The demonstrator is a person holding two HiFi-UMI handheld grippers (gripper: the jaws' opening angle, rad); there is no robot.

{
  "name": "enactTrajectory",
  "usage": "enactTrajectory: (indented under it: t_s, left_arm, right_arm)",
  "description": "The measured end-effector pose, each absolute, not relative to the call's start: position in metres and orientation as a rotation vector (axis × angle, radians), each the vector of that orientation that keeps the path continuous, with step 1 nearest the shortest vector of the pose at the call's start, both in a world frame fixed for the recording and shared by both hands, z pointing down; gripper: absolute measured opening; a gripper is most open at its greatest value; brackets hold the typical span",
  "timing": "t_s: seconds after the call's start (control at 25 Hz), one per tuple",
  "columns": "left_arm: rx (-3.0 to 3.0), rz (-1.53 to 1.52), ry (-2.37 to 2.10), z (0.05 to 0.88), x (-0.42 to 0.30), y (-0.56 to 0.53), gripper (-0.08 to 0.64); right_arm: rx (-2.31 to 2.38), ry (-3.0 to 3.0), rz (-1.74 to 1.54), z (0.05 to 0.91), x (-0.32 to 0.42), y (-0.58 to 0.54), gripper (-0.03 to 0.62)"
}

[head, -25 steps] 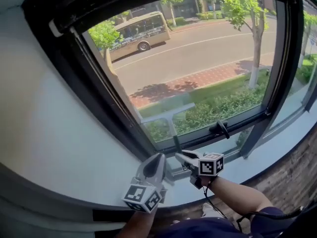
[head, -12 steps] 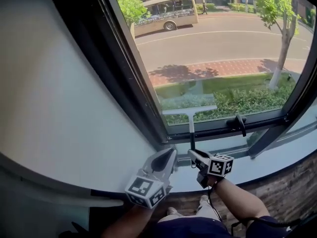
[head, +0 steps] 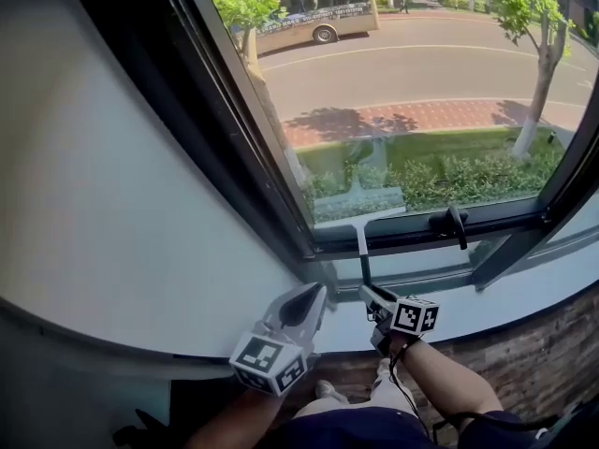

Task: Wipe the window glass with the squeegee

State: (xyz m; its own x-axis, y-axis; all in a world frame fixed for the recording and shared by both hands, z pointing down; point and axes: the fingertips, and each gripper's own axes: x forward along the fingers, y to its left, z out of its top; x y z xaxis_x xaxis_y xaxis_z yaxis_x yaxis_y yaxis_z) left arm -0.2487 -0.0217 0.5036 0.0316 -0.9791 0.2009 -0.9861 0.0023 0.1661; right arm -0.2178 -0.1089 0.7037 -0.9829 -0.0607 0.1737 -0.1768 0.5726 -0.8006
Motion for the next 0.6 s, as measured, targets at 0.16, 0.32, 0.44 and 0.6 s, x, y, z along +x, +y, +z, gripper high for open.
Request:
enactTrajectory:
  t_s: [0.16, 0.32, 0.44, 0.6]
  left_arm:
    - [2.035, 0.044, -1.994, 0.515, -0.246, -0.015, 0.005]
    - [2.029, 0.015, -1.963, 0.524, -0.236, -0.011, 0.005]
    - [2.068, 0.001, -1.928, 0.526, -0.223, -0.015, 0.005]
    - [2.136, -0.041, -1.893, 0.524, -0.205, -0.031, 0.005]
  right_arm:
    - [0.262, -2.665, 1.415, 0.707, -0.197, -0.108, 0.103]
    - [0.257, -2.744, 1.391, 0.679, -0.177, -0.105, 0.103]
    - [0.242, -2.857, 1.254, 0.646, -0.153, -0.104, 0.101]
    - [0.277, -2.962, 1.112, 0.613, -0.119, -0.113, 0.1]
